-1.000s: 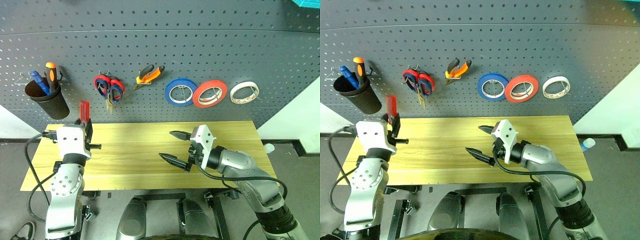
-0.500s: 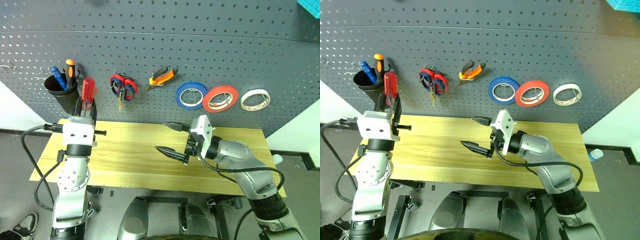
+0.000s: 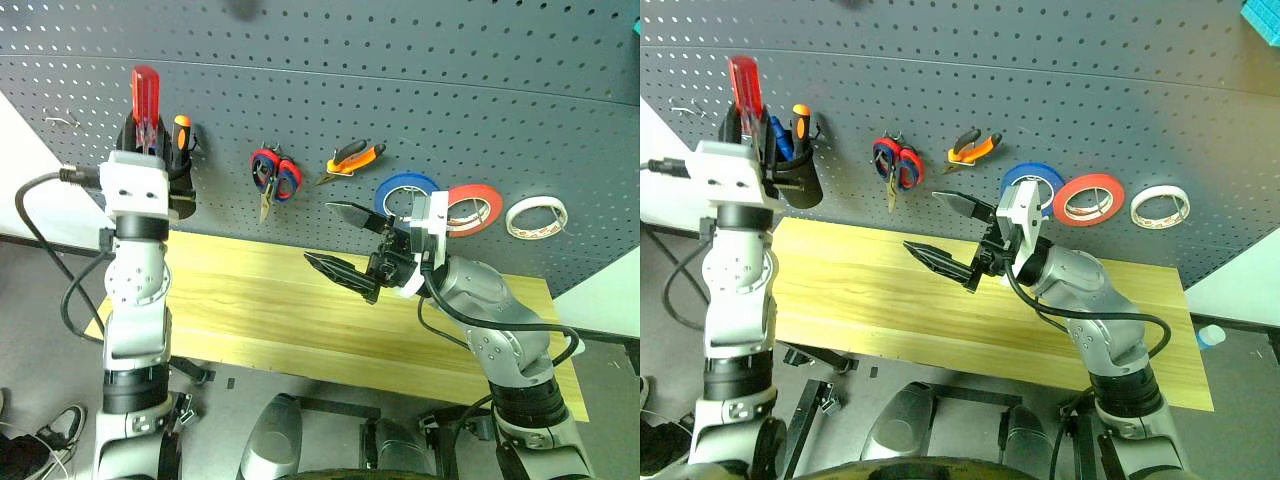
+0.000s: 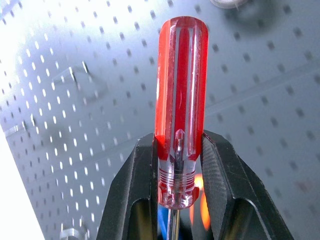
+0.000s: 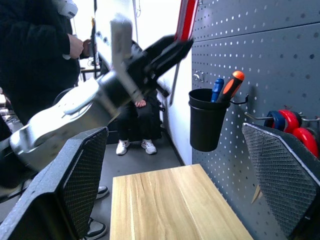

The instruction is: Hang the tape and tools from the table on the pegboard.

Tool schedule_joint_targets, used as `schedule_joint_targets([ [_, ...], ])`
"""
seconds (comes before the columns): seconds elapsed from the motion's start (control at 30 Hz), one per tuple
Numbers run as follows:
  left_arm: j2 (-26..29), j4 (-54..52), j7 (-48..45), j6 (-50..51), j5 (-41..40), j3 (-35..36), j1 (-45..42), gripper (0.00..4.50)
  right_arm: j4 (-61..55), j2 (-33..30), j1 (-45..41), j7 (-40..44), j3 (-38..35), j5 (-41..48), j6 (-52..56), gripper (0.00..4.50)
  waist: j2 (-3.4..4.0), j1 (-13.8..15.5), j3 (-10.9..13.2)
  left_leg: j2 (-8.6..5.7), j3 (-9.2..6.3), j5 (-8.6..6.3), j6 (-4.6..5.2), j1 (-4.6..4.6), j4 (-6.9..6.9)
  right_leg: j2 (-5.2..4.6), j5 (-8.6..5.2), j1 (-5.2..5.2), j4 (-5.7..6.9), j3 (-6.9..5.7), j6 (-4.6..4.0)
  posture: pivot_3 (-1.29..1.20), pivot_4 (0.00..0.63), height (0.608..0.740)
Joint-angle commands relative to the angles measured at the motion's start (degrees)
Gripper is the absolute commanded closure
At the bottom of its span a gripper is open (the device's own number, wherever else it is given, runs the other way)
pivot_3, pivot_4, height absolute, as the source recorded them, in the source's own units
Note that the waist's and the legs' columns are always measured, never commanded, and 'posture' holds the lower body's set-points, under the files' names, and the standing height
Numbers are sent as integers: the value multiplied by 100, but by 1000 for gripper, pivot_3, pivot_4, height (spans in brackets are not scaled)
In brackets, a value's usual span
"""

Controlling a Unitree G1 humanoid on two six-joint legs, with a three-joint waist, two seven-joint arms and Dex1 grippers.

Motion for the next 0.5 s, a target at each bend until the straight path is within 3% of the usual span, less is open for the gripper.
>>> schedule_joint_targets([
  [0.03, 153, 414, 69, -352, -78, 86, -490, 3652, -315, 52, -155, -145, -86, 91, -10, 0, -1, 8, -11, 0, 0, 0, -1, 1, 0, 0, 0, 1, 0, 0, 0, 385, 53, 677],
  [0.5, 284, 2172, 354, -1275, -77, 62, -1477, 3652, -436, 276, -681, -732, -368, 407, 93, 0, -4, 8, -32, 1, -29, 20, -37, -5, 0, 0, 12, 8, 4, -30, -5, 368, 58, 677],
])
